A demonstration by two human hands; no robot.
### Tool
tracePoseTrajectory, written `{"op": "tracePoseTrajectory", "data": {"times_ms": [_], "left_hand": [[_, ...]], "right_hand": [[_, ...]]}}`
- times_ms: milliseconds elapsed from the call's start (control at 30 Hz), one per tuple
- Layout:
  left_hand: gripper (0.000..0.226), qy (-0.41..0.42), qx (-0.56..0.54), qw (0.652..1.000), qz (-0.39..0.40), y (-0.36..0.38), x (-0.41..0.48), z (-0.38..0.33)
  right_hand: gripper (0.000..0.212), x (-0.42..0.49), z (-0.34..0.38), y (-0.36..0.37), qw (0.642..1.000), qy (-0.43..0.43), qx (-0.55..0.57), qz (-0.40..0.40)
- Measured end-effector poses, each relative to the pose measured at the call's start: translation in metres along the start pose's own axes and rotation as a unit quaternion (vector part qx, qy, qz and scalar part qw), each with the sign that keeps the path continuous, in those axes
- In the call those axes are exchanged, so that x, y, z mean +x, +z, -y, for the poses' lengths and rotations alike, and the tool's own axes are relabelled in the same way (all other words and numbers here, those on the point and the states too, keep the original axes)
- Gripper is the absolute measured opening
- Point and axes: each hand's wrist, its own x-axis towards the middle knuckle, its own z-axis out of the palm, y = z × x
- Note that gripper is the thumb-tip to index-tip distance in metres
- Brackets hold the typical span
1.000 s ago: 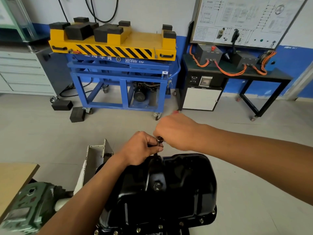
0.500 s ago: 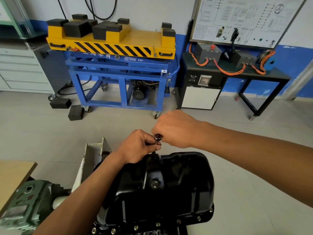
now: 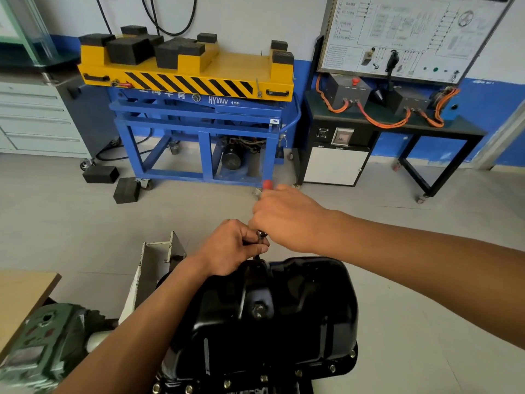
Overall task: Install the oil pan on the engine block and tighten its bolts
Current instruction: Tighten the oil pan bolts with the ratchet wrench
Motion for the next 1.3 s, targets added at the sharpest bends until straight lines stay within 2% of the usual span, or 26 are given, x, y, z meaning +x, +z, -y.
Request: {"op": "tracePoseTrajectory", "data": {"times_ms": [100, 300, 333, 433, 500, 567, 700, 767, 833, 900, 1000, 1100, 1233, 1300], "left_hand": [[0.024, -0.004, -0.003, 1.000, -0.005, -0.001, -0.001, -0.001], [0.012, -0.011, -0.010, 1.000, -0.022, -0.001, 0.001, -0.001], [0.015, -0.013, -0.009, 1.000, -0.013, -0.001, 0.001, -0.001], [0.017, -0.011, -0.011, 1.000, 0.005, -0.002, -0.001, -0.002], [0.033, -0.010, -0.018, 1.000, 0.005, -0.003, -0.001, -0.004], [0.044, -0.005, -0.006, 1.000, 0.002, -0.002, -0.001, -0.005], [0.023, -0.005, 0.000, 1.000, 0.014, -0.001, 0.000, -0.004], [0.022, 0.001, -0.011, 1.000, 0.012, -0.002, -0.001, -0.003], [0.018, 0.000, -0.019, 1.000, -0.001, -0.002, -0.001, -0.001], [0.025, -0.009, -0.023, 1.000, -0.006, -0.002, -0.002, -0.001], [0.031, -0.008, -0.025, 1.000, -0.012, -0.001, -0.001, 0.001], [0.014, -0.015, -0.034, 0.999, -0.006, -0.001, 0.002, 0.000], [0.025, -0.010, -0.013, 1.000, 0.006, -0.001, 0.002, 0.000], [0.044, -0.003, -0.003, 1.000, -0.001, -0.002, 0.001, -0.001]], "right_hand": [[0.021, 0.005, -0.005, 0.002, 0.999, -0.045, -0.028, -0.009], [0.015, 0.002, -0.014, 0.004, 0.999, -0.029, 0.009, 0.023], [0.018, 0.001, -0.015, 0.004, 0.999, -0.020, 0.010, 0.023], [0.046, -0.002, -0.014, 0.005, 0.997, 0.008, 0.064, 0.038], [0.051, -0.003, -0.007, 0.007, 0.992, 0.037, 0.110, 0.037], [0.049, -0.001, -0.004, 0.007, 0.990, 0.057, 0.122, 0.045], [0.047, 0.003, -0.004, -0.002, 0.994, 0.034, 0.087, 0.063], [0.041, 0.004, -0.001, -0.006, 0.998, 0.014, 0.041, 0.045], [0.027, 0.006, 0.002, -0.006, 1.000, -0.019, -0.016, 0.014], [0.022, 0.007, 0.000, -0.001, 0.999, -0.038, -0.036, -0.002], [0.019, 0.006, -0.007, 0.004, 0.999, -0.040, -0.002, 0.017], [0.010, 0.001, -0.014, 0.006, 0.998, -0.027, 0.058, 0.028], [0.041, -0.004, -0.016, 0.008, 0.996, 0.017, 0.089, 0.023], [0.046, -0.006, -0.010, 0.013, 0.989, 0.050, 0.136, 0.019]]}}
